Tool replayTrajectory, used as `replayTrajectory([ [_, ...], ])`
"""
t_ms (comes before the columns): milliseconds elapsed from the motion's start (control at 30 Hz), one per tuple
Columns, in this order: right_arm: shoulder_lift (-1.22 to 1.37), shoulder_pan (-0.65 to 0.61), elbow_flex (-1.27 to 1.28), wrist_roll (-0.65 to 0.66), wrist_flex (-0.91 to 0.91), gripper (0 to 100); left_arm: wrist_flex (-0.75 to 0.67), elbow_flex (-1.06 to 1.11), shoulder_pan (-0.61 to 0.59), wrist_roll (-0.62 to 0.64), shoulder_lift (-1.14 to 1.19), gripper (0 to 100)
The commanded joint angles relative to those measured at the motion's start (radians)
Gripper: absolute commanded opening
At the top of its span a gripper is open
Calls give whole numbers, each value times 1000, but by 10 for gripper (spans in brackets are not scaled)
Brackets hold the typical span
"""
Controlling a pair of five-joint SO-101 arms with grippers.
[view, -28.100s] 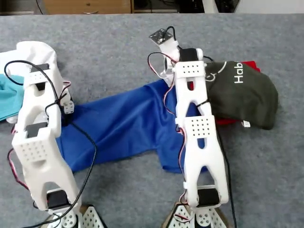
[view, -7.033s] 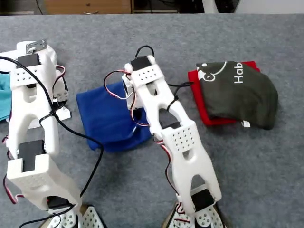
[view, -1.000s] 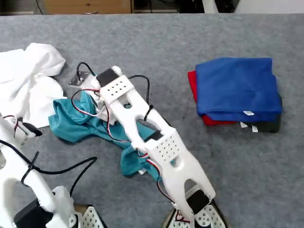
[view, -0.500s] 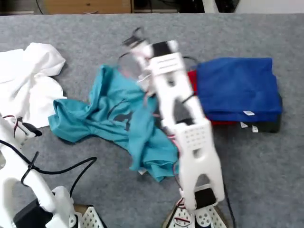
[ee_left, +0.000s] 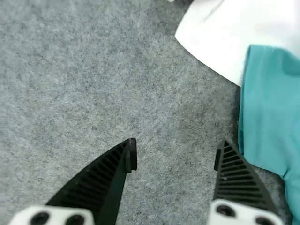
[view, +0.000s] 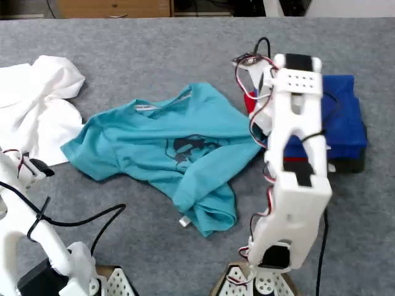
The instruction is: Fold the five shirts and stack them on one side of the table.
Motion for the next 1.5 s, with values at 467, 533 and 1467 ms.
replayTrajectory([
  [467,-412,-25,-2,222,-213,42,201,-20,684,-11,-4,274],
  [533,-389,-25,-4,115,-273,94,206,-20,841,-11,-2,274],
  [1467,-360,5,-2,-78,-381,203,-2,-118,1484,436,414,275],
])
